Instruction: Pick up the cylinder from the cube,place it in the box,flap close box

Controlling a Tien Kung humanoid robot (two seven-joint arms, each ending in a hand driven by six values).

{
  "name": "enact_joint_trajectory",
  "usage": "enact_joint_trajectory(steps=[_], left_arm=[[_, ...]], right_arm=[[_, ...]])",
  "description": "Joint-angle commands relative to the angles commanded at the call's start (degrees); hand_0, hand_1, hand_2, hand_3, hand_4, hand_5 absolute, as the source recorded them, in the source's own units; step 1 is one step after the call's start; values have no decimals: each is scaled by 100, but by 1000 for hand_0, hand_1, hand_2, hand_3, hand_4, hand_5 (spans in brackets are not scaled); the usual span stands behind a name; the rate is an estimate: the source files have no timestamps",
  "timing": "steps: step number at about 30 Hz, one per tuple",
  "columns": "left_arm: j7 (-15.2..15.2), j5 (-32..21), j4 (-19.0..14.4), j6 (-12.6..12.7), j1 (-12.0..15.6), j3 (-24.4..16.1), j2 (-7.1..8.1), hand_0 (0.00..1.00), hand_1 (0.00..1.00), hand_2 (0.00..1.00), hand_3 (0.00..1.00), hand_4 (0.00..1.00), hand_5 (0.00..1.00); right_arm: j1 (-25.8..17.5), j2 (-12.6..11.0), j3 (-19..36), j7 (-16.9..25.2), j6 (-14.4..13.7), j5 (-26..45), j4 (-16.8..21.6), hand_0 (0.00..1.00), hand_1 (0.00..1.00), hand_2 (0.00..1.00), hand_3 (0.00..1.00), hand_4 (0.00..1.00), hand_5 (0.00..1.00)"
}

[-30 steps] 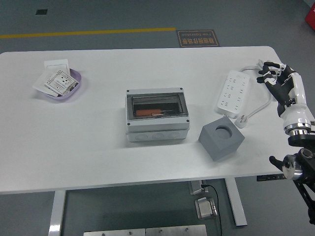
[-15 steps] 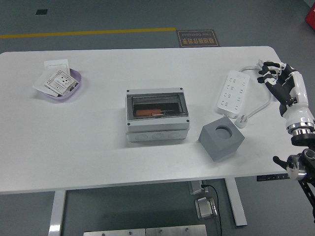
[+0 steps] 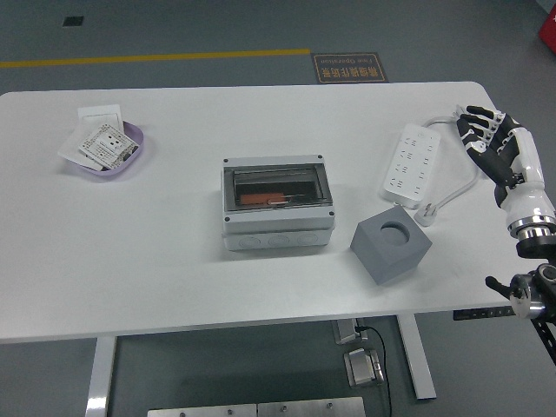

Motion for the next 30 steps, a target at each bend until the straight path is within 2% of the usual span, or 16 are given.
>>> enact_joint_trajectory(steps=[3,4,9,16,21,23,30], left_arm=[[-9,-9,0,2,-18,-21,22,683,722,657,700,623,108],[-7,1,0,2,-26,-37,28,683,722,656,698,628,127],[-2,14,0,3,-46,-60,46,683,722,656,698,628,127],[-62,-321,0,15,-74,279,107,683,721,658,699,636,145],[-114,-613,0,13,-83,571,144,683,721,658,699,636,145],[-125,-691,0,13,-83,659,151,683,721,654,694,621,153],[-100,-635,0,12,-82,595,157,683,721,656,696,629,153]], right_arm=[[11,5,5,3,-2,7,-10,795,710,741,729,952,446],[15,6,9,5,-3,7,-10,803,715,746,735,984,498],[17,5,22,-3,-14,5,-14,803,715,746,735,984,498],[9,8,15,-27,-51,7,-30,808,716,746,734,988,526],[9,11,16,-36,-72,2,-27,808,716,746,734,988,526],[9,11,13,-39,-79,1,-27,810,716,746,733,960,492],[-8,11,19,-36,-101,4,-29,811,716,746,733,951,476]])
